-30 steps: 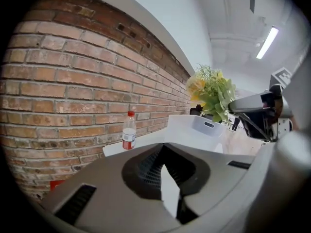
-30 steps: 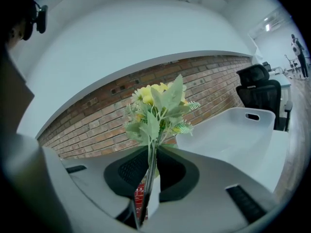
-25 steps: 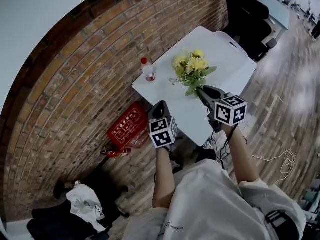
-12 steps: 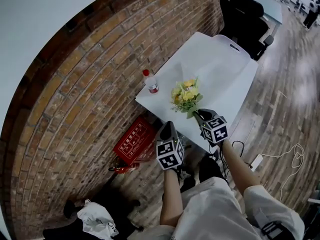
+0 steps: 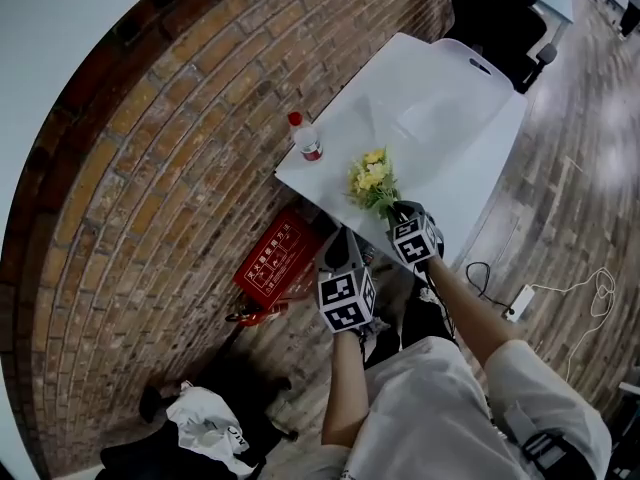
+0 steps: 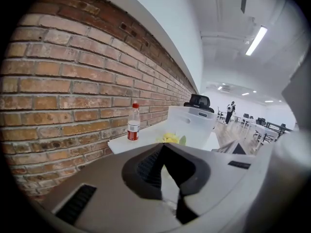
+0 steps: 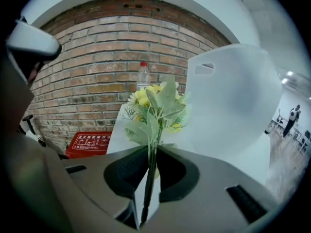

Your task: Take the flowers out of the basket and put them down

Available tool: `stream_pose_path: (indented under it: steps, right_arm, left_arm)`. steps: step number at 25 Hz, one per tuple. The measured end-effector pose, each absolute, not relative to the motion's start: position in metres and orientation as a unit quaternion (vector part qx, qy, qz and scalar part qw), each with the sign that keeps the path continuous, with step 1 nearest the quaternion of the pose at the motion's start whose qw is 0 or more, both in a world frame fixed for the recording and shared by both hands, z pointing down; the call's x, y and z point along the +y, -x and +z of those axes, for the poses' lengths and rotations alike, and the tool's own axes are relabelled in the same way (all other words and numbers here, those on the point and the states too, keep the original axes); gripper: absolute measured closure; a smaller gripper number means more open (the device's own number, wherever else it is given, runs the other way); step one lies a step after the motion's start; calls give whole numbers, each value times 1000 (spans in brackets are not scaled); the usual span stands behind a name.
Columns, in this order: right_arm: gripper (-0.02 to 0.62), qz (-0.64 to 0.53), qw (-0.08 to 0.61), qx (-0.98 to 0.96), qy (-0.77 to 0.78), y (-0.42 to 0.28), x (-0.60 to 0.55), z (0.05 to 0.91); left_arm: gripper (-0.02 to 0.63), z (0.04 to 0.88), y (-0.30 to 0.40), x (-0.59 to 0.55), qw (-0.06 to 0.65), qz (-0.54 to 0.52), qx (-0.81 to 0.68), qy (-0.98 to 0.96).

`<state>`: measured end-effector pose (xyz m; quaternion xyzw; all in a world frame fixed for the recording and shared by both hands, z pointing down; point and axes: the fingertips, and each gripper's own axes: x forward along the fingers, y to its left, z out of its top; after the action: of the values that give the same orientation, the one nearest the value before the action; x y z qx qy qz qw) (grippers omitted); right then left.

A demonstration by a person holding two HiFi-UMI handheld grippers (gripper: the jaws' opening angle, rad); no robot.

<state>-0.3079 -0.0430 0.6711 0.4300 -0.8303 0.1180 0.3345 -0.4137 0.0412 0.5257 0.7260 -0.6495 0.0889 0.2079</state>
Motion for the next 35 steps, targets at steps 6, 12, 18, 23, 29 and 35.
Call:
stream_pose_path:
  steps: [6,12,18,23,29,35]
  right_arm:
    - [518,158,333,-817,-444,303,-39,698]
    - [479,189,330,-807,-451,298,-36,700]
    - [346,200,345,-800,-448,291,-33,705]
    - [345,203,307,-816,-446,278,-22,670]
    - [325,247,206,-837,-443,266,29,586]
    - [321,234,105,-851,-458,244,43,506]
  left_arm:
    - [581,525,415,42,211,86,-644,-730]
    - [581,532,409,47,220,86,-640,-731]
    - [581,494,423,48,179,67,-661,-726]
    - [581,472,413,52,168,52,-671,-720]
    - [581,463,369,72,158,64,-663,-729]
    - [581,454,344,102,145,72,-658,-736]
